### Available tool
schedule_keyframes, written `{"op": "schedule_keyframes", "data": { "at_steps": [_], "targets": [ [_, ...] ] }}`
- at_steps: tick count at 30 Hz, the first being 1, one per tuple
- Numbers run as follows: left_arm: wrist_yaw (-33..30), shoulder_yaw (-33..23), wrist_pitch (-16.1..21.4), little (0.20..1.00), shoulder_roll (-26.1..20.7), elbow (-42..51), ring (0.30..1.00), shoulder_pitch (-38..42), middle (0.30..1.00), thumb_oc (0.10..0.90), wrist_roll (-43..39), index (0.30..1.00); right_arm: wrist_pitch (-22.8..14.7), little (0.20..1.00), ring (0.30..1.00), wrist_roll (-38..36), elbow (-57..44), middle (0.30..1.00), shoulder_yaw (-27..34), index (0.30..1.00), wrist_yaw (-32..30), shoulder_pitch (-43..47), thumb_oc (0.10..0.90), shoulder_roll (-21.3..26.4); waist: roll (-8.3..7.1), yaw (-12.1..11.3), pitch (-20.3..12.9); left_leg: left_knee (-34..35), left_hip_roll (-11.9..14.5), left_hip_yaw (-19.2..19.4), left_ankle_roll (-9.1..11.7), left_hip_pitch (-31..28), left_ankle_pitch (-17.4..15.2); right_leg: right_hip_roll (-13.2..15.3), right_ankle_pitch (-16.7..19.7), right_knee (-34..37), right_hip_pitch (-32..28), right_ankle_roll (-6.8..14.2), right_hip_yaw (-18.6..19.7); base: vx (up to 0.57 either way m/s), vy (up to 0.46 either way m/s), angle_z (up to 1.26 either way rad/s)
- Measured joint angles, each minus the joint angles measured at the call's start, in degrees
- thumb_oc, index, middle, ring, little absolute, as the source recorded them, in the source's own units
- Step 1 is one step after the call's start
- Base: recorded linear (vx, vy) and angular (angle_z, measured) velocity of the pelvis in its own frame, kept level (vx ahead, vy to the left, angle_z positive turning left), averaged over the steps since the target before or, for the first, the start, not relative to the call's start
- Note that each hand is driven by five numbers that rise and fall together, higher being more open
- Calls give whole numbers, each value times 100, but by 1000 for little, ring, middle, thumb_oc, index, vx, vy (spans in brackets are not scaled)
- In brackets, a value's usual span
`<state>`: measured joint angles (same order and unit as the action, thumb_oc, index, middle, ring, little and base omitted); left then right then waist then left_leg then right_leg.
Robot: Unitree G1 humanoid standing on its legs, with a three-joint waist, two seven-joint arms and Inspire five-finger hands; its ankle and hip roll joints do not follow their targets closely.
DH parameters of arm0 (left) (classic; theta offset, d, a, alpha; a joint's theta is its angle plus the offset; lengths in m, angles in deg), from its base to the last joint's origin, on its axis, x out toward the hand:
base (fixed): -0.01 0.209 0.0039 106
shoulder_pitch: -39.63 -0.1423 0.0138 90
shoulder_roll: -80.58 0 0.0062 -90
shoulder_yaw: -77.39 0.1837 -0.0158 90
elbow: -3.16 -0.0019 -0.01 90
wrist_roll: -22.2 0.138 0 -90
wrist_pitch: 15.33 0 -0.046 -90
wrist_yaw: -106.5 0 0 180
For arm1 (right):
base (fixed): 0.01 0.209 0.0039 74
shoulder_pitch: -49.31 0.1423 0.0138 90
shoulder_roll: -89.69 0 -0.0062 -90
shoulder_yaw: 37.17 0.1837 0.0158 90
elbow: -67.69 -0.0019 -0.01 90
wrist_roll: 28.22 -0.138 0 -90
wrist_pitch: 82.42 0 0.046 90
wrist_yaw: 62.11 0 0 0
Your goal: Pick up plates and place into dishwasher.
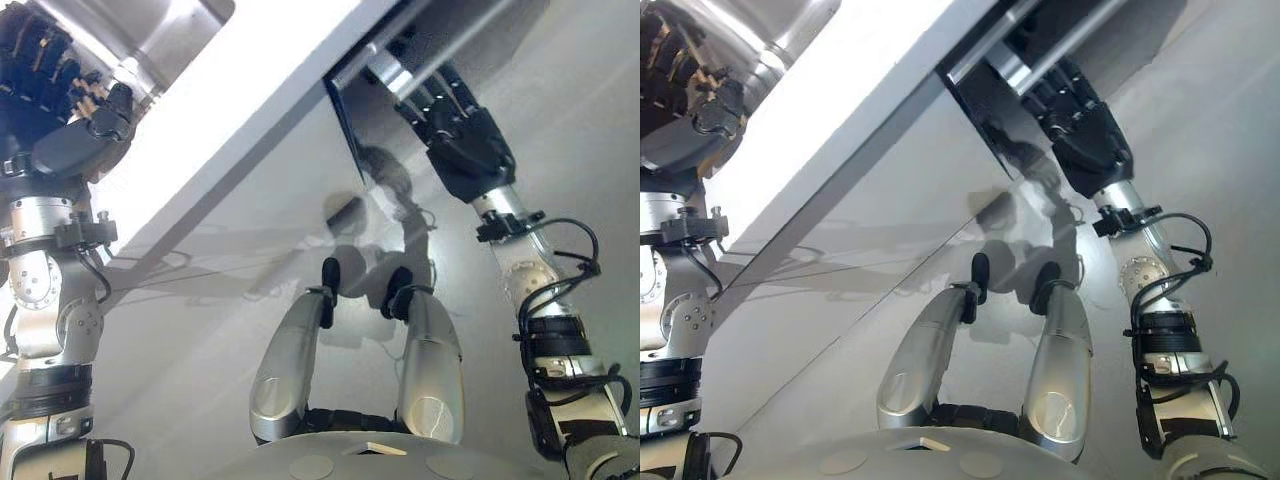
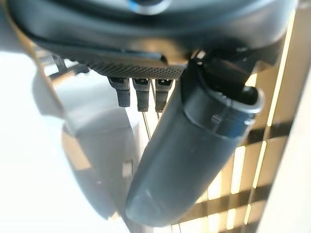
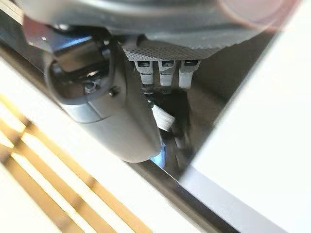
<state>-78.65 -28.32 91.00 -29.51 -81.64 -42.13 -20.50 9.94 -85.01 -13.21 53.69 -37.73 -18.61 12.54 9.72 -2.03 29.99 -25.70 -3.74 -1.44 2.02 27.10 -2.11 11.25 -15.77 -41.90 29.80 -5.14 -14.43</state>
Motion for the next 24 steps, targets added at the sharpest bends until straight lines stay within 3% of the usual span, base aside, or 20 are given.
{"op": "schedule_keyframes", "data": {
  "at_steps": [8,14,17,20,24],
  "targets": [
    [119,90,-169,900,190,-220,900,-59,900,800,-63,900,5,900,900,281,7,900,64,900,-547,-332,800,176,-4,-29,1,335,-3,-63,-67,-537,41,-109,13,445,-658,154,-17,85,52,12],
    [320,143,-141,900,375,-148,900,-279,900,800,23,900,-430,900,900,455,-5,900,176,900,-804,-1029,800,47,-24,-101,-7,722,164,-31,-58,-998,118,-225,116,999,-1282,200,-233,106,52,15],
    [439,97,-88,900,528,-128,900,-506,900,800,139,900,-569,900,900,515,-4,900,516,900,-806,-1539,800,-310,-68,-95,-30,1008,172,-35,-89,-1300,195,-412,192,1327,-1597,310,72,78,44,19],
    [610,-120,19,900,712,-38,900,-824,900,800,314,900,-622,900,900,701,26,900,695,900,-814,-1965,800,-809,-304,-78,-149,1416,177,-8,-124,-1715,259,-538,282,1764,-1989,424,290,117,31,-2],
    [961,-198,21,900,815,83,900,-1231,900,800,565,900,-939,900,900,1383,636,900,744,900,-811,-2622,800,-1324,-858,-20,-844,1885,188,18,-157,-2193,289,-604,403,2463,-2564,536,317,103,29,2]
  ]
}}
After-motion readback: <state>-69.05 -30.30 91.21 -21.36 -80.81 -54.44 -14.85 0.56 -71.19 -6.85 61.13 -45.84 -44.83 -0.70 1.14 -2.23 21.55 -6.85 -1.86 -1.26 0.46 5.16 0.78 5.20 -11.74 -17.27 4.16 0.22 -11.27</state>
